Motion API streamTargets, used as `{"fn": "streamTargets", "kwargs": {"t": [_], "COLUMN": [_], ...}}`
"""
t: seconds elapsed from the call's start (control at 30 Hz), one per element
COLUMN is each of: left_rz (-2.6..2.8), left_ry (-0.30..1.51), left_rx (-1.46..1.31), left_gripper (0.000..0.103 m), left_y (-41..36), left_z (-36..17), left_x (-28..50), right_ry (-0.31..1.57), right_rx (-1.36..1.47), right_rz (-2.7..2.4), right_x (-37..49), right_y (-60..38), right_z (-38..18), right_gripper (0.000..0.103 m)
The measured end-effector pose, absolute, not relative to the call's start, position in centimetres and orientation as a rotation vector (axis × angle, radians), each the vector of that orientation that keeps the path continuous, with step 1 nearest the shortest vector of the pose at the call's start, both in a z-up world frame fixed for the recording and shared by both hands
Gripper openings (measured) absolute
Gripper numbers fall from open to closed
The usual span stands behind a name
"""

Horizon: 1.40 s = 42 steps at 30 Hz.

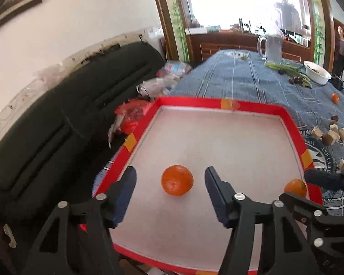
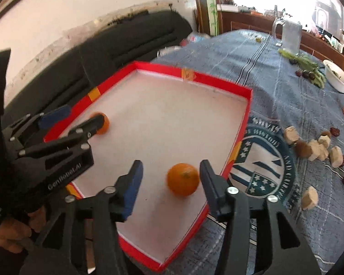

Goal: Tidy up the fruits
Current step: 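Carry both oranges into the red tray and open both tools to release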

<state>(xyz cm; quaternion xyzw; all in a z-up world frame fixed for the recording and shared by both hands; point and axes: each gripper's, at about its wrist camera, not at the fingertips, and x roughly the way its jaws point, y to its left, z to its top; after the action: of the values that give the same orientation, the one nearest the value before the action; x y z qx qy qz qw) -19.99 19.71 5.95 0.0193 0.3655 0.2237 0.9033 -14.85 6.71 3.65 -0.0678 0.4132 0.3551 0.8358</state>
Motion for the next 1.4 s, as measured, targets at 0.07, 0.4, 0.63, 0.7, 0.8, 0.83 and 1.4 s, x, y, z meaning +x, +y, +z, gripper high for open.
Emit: {"fn": "streamTargets", "kwargs": {"t": [0.07, 0.4, 0.63, 0.7, 0.8, 0.83, 1.4], "left_rz": [0.464, 0.464, 0.440, 0.438, 0.436, 0.437, 0.420], "left_ry": [0.737, 0.593, 0.523, 0.509, 0.491, 0.486, 0.464], "left_rx": [0.049, 0.111, 0.128, 0.132, 0.134, 0.135, 0.168], "left_gripper": [0.066, 0.079, 0.080, 0.081, 0.081, 0.081, 0.081], "left_y": [19.2, 15.4, 13.6, 13.1, 12.6, 12.5, 10.3], "left_z": [6.7, 11.0, 13.2, 13.7, 14.2, 14.4, 14.8], "left_x": [-20.6, -25.0, -27.5, -28.0, -28.6, -28.8, -29.4], "right_ry": [0.835, 0.681, 0.591, 0.574, 0.558, 0.554, 0.508], "right_rx": [-0.128, -0.037, 0.004, 0.009, 0.016, 0.018, 0.058], "right_rz": [0.748, 0.703, 0.676, 0.668, 0.662, 0.660, 0.632], "right_x": [-15.6, -20.1, -22.7, -23.2, -23.9, -24.1, -24.8], "right_y": [5.9, 0.3, -3.0, -3.6, -4.5, -4.8, -9.0], "right_z": [4.7, 9.1, 11.6, 12.0, 12.3, 12.4, 13.3], "right_gripper": [0.054, 0.055, 0.061, 0.061, 0.061, 0.061, 0.061]}}
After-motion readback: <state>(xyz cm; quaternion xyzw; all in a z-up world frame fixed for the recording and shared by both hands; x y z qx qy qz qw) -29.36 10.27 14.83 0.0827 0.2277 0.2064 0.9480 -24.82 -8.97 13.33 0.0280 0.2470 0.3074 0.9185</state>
